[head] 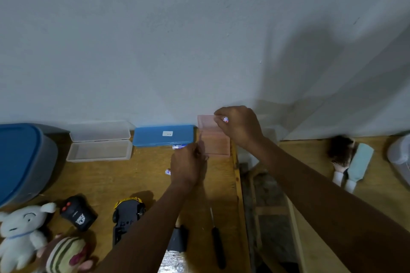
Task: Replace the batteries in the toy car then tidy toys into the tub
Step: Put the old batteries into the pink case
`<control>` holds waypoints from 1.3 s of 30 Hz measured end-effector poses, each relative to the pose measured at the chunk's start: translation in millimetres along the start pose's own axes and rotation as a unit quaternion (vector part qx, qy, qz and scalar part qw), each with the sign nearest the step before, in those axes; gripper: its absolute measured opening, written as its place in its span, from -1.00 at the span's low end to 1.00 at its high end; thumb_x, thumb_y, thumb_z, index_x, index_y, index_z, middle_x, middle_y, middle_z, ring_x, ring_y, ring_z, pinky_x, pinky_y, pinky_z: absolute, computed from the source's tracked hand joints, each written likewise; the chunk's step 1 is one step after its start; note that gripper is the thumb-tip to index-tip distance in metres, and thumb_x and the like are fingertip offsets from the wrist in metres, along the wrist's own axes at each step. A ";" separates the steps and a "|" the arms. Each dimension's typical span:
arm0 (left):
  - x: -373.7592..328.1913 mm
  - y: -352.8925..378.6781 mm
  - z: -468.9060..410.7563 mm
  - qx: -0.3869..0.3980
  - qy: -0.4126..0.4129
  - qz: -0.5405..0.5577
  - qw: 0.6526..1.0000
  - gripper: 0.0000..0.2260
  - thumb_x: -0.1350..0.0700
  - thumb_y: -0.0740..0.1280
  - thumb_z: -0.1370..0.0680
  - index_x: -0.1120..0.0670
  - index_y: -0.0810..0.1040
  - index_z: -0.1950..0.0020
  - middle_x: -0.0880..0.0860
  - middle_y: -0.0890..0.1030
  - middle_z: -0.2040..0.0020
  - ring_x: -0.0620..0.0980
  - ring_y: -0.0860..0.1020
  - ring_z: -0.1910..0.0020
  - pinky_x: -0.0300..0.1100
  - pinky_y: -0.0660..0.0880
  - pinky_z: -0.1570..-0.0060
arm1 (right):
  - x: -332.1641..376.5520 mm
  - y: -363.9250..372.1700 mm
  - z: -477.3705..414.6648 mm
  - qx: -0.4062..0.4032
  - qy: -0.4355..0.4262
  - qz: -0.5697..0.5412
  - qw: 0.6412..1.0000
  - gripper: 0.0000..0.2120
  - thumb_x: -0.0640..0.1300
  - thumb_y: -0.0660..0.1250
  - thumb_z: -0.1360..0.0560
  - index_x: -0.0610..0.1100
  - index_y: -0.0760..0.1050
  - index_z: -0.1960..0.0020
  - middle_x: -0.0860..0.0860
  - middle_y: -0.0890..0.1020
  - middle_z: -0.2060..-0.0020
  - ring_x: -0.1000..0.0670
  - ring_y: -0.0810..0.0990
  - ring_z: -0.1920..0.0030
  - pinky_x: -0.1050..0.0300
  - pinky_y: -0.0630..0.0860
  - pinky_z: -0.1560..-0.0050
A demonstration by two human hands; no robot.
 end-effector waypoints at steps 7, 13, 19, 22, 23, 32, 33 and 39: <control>3.3 1.8 0.2 0.002 -0.011 0.002 1.000 -0.92 0.17 0.42 -0.57 0.08 0.68 -0.05 0.01 0.72 0.06 -0.19 0.52 0.20 -0.33 0.39 0.13 | 3.3 15.6 28.9 -0.105 0.026 0.080 0.991 -0.88 -0.11 0.44 -0.49 -0.12 0.54 0.04 -0.09 0.50 0.04 -0.04 0.53 0.31 0.20 0.46 0.39; 6.4 4.3 1.5 0.010 -0.023 0.002 1.000 -0.92 0.11 0.45 -0.56 0.04 0.68 -0.04 0.00 0.72 0.09 -0.20 0.52 0.21 -0.34 0.39 0.13 | -8.0 23.8 32.3 -0.087 0.074 0.067 0.991 -0.93 -0.12 0.39 -0.50 -0.10 0.53 0.06 -0.04 0.58 0.13 -0.08 0.58 0.29 0.12 0.49 0.37; 4.8 3.7 2.5 0.007 -0.012 -0.005 1.000 -0.89 0.08 0.46 -0.55 0.04 0.69 -0.05 -0.01 0.72 0.10 -0.15 0.57 0.19 -0.27 0.44 0.11 | -2.8 51.5 39.2 0.069 0.055 0.047 0.995 -0.85 -0.14 0.38 -0.45 -0.05 0.56 -0.01 -0.03 0.64 0.01 -0.12 0.61 0.06 0.03 0.56 0.14; 5.4 1.4 4.4 0.009 0.000 -0.004 1.000 -0.93 0.10 0.46 -0.54 0.04 0.69 -0.01 -0.01 0.72 0.12 -0.13 0.57 0.18 -0.26 0.42 0.11 | -1.0 62.7 38.8 0.134 0.057 0.048 0.988 -0.84 -0.19 0.40 -0.44 -0.04 0.60 -0.01 -0.03 0.66 0.02 -0.11 0.60 0.02 0.02 0.60 0.13; 6.7 0.7 5.0 0.009 0.001 -0.001 1.000 -0.94 0.11 0.46 -0.54 0.04 0.69 0.01 0.00 0.73 0.12 -0.13 0.56 0.19 -0.26 0.40 0.12 | -0.4 64.7 37.8 0.145 0.055 0.050 0.987 -0.84 -0.20 0.40 -0.43 -0.04 0.60 0.00 -0.03 0.66 0.04 -0.12 0.59 0.02 0.01 0.60 0.14; 12.9 1.6 3.5 0.020 0.003 0.028 0.999 -0.95 0.16 0.47 -0.53 0.04 0.71 0.03 -0.02 0.74 0.12 -0.10 0.63 0.14 -0.22 0.48 0.09 | 8.3 73.7 30.2 0.154 0.022 0.032 0.987 -0.80 -0.25 0.45 -0.37 -0.04 0.63 0.04 -0.01 0.67 0.10 -0.04 0.60 0.05 0.09 0.56 0.11; 14.3 2.5 3.5 0.019 0.001 0.033 0.999 -0.95 0.16 0.47 -0.52 0.03 0.71 0.05 -0.02 0.74 0.13 -0.08 0.64 0.14 -0.19 0.52 0.08 | 7.2 73.2 30.9 0.155 0.023 0.015 0.988 -0.78 -0.24 0.46 -0.37 -0.05 0.63 0.01 -0.01 0.67 0.06 -0.04 0.60 0.03 0.10 0.56 0.09; 15.0 -1.0 5.7 -0.007 -0.005 0.011 1.000 -0.92 0.10 0.48 -0.51 -0.04 0.73 0.02 -0.02 0.75 0.13 -0.01 0.66 0.15 -0.14 0.54 0.09 | 0.8 76.3 35.2 0.181 0.036 -0.020 0.983 -0.63 -0.11 0.55 -0.38 0.00 0.61 -0.17 -0.01 0.63 -0.15 -0.05 0.57 -0.13 0.14 0.51 0.02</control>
Point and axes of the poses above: each hand's wrist, its own z-axis away from the middle knuckle, its own y-axis out of the palm, x = y × z, the point moved 5 cm from there along -z, towards the middle knuckle
